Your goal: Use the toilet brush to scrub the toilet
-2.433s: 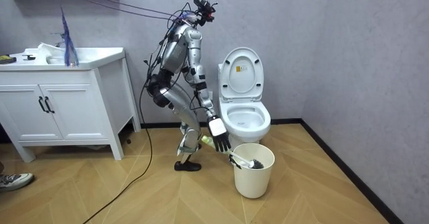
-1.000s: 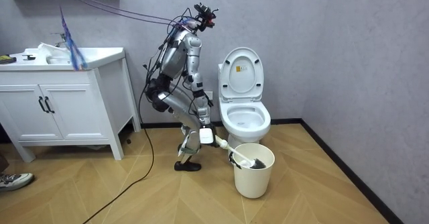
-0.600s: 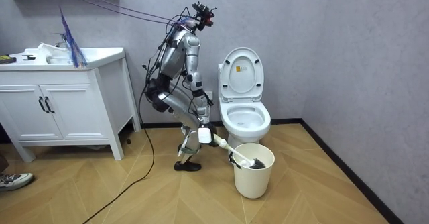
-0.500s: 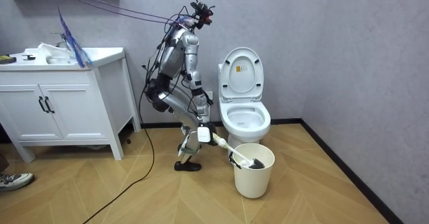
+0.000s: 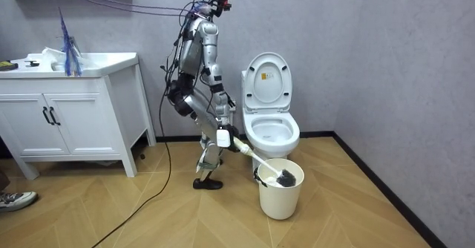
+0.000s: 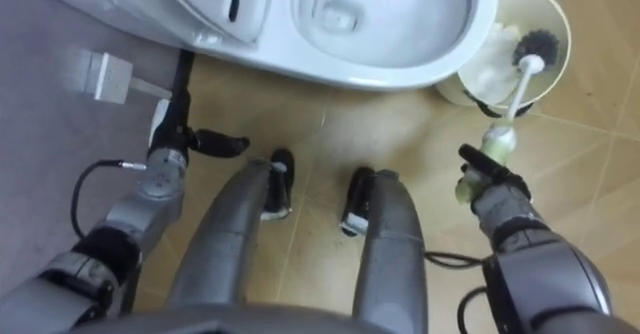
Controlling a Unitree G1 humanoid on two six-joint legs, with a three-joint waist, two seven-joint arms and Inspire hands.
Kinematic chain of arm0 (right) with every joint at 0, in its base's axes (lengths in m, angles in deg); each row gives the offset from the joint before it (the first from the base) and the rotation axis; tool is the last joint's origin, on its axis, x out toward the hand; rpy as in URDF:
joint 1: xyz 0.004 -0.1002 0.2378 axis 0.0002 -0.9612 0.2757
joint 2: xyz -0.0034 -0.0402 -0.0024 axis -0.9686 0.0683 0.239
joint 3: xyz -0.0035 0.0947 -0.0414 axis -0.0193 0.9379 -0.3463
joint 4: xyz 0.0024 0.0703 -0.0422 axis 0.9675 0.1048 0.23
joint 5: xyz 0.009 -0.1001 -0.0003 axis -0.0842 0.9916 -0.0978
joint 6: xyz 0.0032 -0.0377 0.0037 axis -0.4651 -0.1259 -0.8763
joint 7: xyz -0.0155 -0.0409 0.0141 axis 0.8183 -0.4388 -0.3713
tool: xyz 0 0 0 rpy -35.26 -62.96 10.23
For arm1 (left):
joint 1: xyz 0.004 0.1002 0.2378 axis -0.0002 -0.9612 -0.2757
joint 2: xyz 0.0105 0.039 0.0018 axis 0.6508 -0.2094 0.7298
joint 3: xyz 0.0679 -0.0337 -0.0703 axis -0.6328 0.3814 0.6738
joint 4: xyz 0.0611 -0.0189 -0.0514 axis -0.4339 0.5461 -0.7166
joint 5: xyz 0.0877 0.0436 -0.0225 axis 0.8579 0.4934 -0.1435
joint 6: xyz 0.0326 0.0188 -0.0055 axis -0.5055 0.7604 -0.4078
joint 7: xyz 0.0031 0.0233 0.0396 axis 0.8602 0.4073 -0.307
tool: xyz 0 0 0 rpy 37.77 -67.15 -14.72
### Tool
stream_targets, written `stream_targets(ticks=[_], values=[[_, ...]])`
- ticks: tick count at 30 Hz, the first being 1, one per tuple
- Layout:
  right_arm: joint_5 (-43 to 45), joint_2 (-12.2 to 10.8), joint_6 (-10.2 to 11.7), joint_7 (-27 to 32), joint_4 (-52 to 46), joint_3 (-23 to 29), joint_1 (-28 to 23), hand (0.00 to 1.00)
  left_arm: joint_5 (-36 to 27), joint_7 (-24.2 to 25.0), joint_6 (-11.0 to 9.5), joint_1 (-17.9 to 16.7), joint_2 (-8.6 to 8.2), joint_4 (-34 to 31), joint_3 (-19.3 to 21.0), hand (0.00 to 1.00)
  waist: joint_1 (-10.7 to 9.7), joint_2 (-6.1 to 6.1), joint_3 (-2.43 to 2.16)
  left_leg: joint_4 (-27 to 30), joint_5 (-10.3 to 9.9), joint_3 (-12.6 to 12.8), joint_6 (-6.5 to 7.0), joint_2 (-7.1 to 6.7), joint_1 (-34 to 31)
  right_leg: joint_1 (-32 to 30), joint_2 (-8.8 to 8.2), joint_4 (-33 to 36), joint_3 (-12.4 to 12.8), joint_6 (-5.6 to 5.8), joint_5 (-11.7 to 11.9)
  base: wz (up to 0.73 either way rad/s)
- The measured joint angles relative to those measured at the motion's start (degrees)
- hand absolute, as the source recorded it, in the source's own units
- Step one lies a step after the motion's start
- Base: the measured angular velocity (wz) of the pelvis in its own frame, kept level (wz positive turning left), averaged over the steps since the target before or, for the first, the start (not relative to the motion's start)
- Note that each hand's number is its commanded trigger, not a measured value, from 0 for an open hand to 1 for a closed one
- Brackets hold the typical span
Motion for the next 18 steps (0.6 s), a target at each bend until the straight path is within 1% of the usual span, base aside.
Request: stream_targets(ticks=[2, 3, 4, 5, 6, 8, 9, 11, 12, 14, 15, 16, 18], values=[[0.51, -0.4, 0.0, -0.44, -0.17, 1.29, -1.96, 1.0, 0.67, 0.02, -0.06, -2.03, 0.69, -0.07, 0.57, 0.0, 0.01, 0.02, -0.28, -2.6, -0.01, -0.02, 0.03, -0.03, 4.34, 4.4, 0.13, -2.75, -0.4, 0.3, 0.14, 0.0], [0.49, -0.61, 0.0, -0.43, -0.43, 2.02, -2.55, 1.0, 0.89, 0.08, -0.04, -3.3, 0.89, -0.09, 1.46, 0.0, 0.01, -0.01, -0.79, -3.88, 0.0, -0.02, 0.05, 0.02, 6.28, 6.32, 0.45, -4.2, -0.28, 0.55, 0.28, 0.0], [0.49, -0.66, 0.0, -0.41, -0.41, 2.16, -2.94, 1.0, 0.94, 0.11, -0.04, -3.92, 1.07, -0.08, 1.66, 0.0, 0.05, -0.01, -1.04, -4.46, 0.0, -0.03, 0.05, 0.05, 7.15, 7.25, 0.62, -4.95, -0.21, 0.65, 0.33, -0.04], [0.59, -0.69, 0.0, -0.35, -0.35, 2.4, -3.62, 1.0, 1.28, 0.31, -0.02, -4.95, 1.38, -0.11, 2.03, 0.0, 0.02, -0.02, -1.19, -5.68, 0.01, -0.07, 0.05, 0.1, 9.3, 9.36, 0.81, -6.36, -0.27, 0.85, 0.49, -0.03], [0.64, -0.71, 0.0, -0.29, -0.31, 2.68, -3.99, 1.0, 1.64, 0.42, 0.0, -5.44, 1.43, -0.11, 2.34, 0.0, -0.01, -0.05, -1.26, -6.3, 0.01, -0.07, 0.05, 0.08, 10.45, 10.58, 0.83, -7.02, -0.33, 0.91, 0.54, 0.0], [1.06, -0.83, 0.08, -0.37, -0.35, 5.31, -5.85, 1.0, 4.85, 1.9, -0.11, -7.62, 1.36, -0.8, 3.97, 0.0, -0.1, -0.09, -1.44, -9.14, 0.11, -0.3, 0.15, 0.09, 15.24, 15.68, 0.82, -10.32, -1.32, 1.09, 0.99, 0.04], [1.13, -0.82, 0.18, -0.34, -0.38, 5.62, -6.32, 1.0, 5.73, 2.3, -0.25, -8.25, 1.37, -1.11, 4.42, 0.0, -0.15, -0.12, -1.45, -9.83, 0.14, -0.36, 0.17, 0.07, 16.48, 17.01, 0.87, -11.08, -1.44, 1.17, 1.04, 0.07], [2.46, -0.82, 0.81, -0.26, -1.33, 7.35, -8.65, 1.0, 7.65, 4.08, -1.04, -10.5, 1.58, -2.4, 5.9, 0.0, -0.29, -0.2, -1.72, -12.32, 0.21, -0.57, 0.28, 0.03, 20.67, 21.66, 1.11, -14.32, -1.97, 1.67, 1.36, 0.07], [3.32, -0.81, 1.1, -0.14, -1.87, 7.57, -9.26, 1.0, 7.93, 4.34, -1.27, -10.77, 1.6, -2.47, 6.26, 0.0, -0.28, -0.21, -1.73, -12.84, 0.22, -0.61, 0.29, 0.01, 21.49, 22.64, 1.16, -14.96, -2.08, 1.75, 1.44, 0.06], [7.57, -0.9, 2.1, 0.09, -3.96, 7.59, -11.63, 1.0, 8.37, 5.68, -1.95, -12.7, 1.65, -2.59, 8.17, 0.0, -0.35, -0.29, -1.91, -15.14, 0.34, -0.67, 0.46, -0.02, 24.98, 26.57, 1.43, -17.98, -2.72, 2.21, 1.86, 0.06], [8.51, -0.94, 2.09, 0.13, -4.86, 7.59, -12.47, 1.0, 8.36, 6.02, -2.01, -13.2, 1.7, -2.94, 8.72, 0.0, -0.51, -0.36, -2.05, -15.83, 0.36, -0.7, 0.47, 0.01, 25.91, 27.58, 1.69, -18.93, -2.69, 2.36, 2.04, 0.0], [10.94, -1.15, 2.12, 0.17, -7.19, 7.6, -14.36, 1.0, 8.57, 6.37, -2.03, -15.06, 2.0, -4.46, 9.46, 0.0, -0.64, -0.64, -2.45, -17.03, 0.43, -0.69, 0.53, -0.04, 27.85, 29.48, 1.76, -20.59, -2.86, 2.52, 2.3, 0.0], [17.4, -1.53, 2.59, 0.33, -10.55, 7.58, -17.45, 1.0, 10.83, 6.87, -2.15, -19.09, 2.14, -7.44, 10.89, 0.0, -0.67, -0.82, -2.73, -18.48, 0.51, -0.47, 0.6, 0.12, 31.21, 33.6, 2.07, -23.54, -2.89, 2.96, 2.7, 0.02]])
